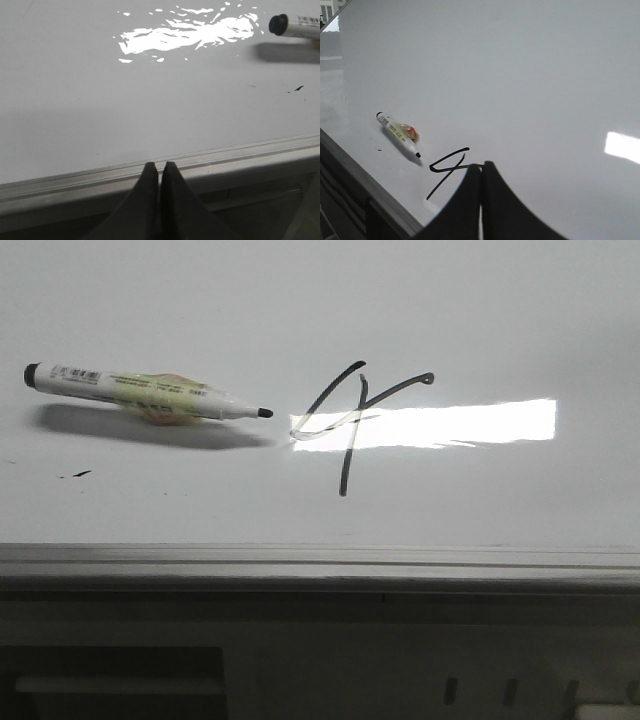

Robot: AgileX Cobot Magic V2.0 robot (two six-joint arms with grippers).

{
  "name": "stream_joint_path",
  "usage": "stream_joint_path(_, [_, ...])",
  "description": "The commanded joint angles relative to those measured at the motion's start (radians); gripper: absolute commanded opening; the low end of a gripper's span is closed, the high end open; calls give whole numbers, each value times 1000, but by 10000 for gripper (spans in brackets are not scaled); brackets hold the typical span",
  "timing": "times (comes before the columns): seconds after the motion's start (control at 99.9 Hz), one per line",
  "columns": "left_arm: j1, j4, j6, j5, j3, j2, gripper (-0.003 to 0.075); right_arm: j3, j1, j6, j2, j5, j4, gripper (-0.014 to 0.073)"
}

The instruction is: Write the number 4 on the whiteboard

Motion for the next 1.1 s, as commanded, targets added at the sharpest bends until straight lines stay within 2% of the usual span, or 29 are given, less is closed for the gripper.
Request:
stream_joint_path(0.0, [3,-13,-9,-51,33,-26,-20,-28,-4,-12,20,42,11,-66])
stream_joint_path(0.931, [3,-13,-9,-51,33,-26,-20,-26,-7,-12,37,33,9,-66])
stream_joint_path(0.981, [3,-13,-9,-51,33,-26,-20,-26,-7,-8,42,17,-10,-66])
stream_joint_path(1.031, [3,-13,-9,-51,33,-26,-20,-24,-7,19,48,0,-88,-66])
stream_joint_path(1.091, [3,-13,-9,-51,33,-26,-20,-16,-16,139,61,-7,-206,-66])
